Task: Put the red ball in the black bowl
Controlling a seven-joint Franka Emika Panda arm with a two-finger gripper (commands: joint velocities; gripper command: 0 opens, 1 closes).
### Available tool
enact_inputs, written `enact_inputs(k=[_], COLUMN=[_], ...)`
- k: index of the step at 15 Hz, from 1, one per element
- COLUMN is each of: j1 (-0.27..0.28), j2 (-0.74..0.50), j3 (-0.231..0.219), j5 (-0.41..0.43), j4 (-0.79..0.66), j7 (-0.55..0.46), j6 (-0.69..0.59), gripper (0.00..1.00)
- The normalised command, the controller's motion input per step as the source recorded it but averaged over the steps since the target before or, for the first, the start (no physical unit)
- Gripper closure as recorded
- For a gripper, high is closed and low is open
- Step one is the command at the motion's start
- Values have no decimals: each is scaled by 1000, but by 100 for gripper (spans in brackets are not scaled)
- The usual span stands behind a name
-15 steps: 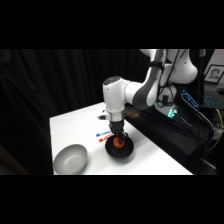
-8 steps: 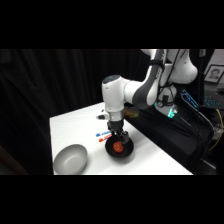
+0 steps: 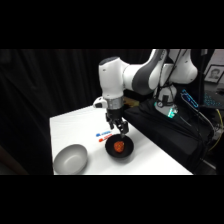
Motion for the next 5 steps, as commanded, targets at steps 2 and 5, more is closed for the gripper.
enact_inputs(k=[2, 5], j1=[-25, -30], j2=[-272, -179], j3=[-44, -48], j5=[-31, -46], j4=[91, 134], j7=[-95, -125], j6=[-398, -330], gripper=[0, 0])
